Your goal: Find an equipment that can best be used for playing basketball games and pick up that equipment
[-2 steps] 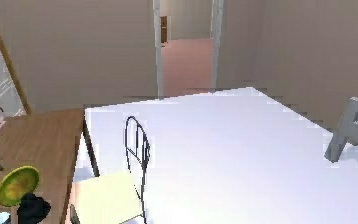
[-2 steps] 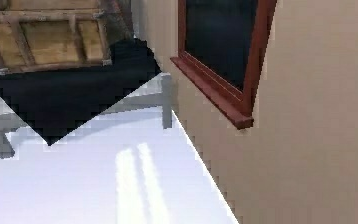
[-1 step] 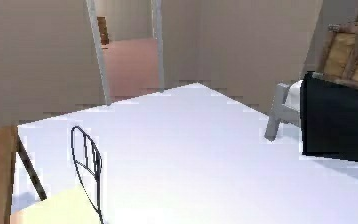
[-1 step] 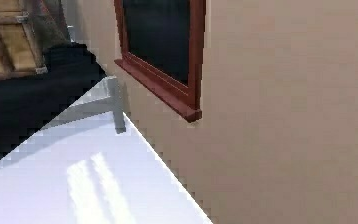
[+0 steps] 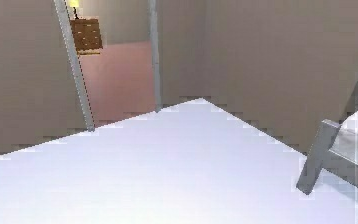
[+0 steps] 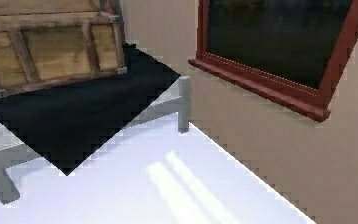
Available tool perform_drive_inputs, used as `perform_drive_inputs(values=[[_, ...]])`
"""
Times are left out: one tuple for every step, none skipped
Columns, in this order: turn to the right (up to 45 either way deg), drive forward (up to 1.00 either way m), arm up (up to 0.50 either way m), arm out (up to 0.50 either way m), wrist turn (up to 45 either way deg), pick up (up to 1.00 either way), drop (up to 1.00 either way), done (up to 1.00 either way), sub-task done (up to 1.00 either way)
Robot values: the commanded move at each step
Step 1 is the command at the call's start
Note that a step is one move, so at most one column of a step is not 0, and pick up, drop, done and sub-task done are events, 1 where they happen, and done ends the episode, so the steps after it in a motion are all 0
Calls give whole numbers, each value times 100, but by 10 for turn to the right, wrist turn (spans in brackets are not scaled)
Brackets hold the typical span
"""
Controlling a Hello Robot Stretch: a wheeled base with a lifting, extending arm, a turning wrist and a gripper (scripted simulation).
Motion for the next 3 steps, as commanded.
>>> perform_drive_inputs(values=[[-150, 0, 0, 0, 0, 0, 0, 0, 0], [0, 100, 0, 0, 0, 0, 0, 0, 0], [0, 100, 0, 0, 0, 0, 0, 0, 0]])
